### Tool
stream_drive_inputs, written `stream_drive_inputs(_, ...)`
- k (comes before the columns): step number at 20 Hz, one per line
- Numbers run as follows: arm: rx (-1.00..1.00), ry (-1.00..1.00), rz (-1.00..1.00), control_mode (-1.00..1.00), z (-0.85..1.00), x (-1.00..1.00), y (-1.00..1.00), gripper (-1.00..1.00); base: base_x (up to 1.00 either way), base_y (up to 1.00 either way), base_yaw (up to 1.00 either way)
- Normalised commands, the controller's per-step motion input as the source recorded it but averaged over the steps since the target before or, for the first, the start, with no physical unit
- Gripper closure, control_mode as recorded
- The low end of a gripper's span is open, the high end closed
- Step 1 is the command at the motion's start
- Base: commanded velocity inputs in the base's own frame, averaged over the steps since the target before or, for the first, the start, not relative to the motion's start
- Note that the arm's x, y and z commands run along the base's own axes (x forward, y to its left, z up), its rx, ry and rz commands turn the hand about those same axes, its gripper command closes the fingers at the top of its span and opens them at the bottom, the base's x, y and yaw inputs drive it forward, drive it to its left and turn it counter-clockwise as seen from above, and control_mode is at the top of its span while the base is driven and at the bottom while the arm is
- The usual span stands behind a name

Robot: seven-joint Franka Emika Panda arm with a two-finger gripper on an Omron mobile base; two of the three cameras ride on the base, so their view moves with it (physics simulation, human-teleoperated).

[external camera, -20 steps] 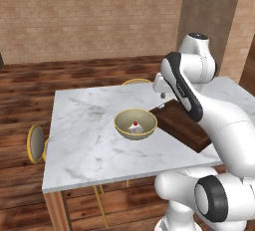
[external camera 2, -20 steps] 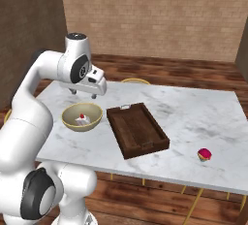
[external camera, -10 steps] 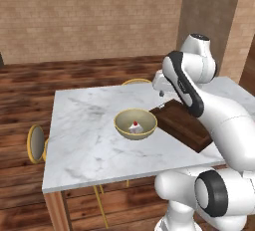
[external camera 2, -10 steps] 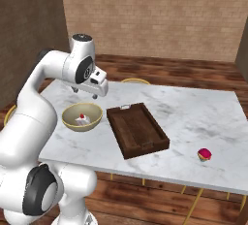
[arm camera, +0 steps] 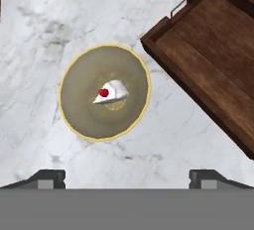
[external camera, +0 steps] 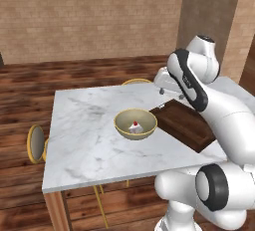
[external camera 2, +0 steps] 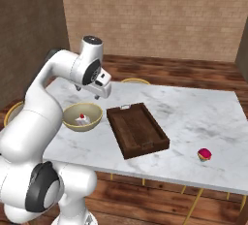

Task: Place the bowl with cake and the cupcake onto the tray.

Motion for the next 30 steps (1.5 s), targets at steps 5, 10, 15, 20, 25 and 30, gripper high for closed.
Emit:
stream_drive_inputs(5,0.07,0.0,-0.02,-1.0,-0.06,0.17,-0.03,-1.0,0.0,0.0,0.0)
stream_drive_inputs(10,0.04,0.0,-0.02,-1.0,-0.06,0.24,0.0,-1.0,0.0,0.0,0.0)
stream_drive_inputs(15,0.05,0.0,-0.01,-1.0,-0.05,0.21,0.0,-1.0,0.0,0.0,0.0)
stream_drive_inputs(20,0.05,0.0,0.0,-1.0,-0.02,0.19,0.0,-1.0,0.0,0.0,0.0)
stream_drive_inputs(25,0.06,0.0,0.0,-1.0,-0.02,0.08,-0.02,-1.0,0.0,0.0,0.0)
stream_drive_inputs(30,0.05,0.0,0.0,-1.0,0.0,0.06,0.0,-1.0,0.0,0.0,0.0)
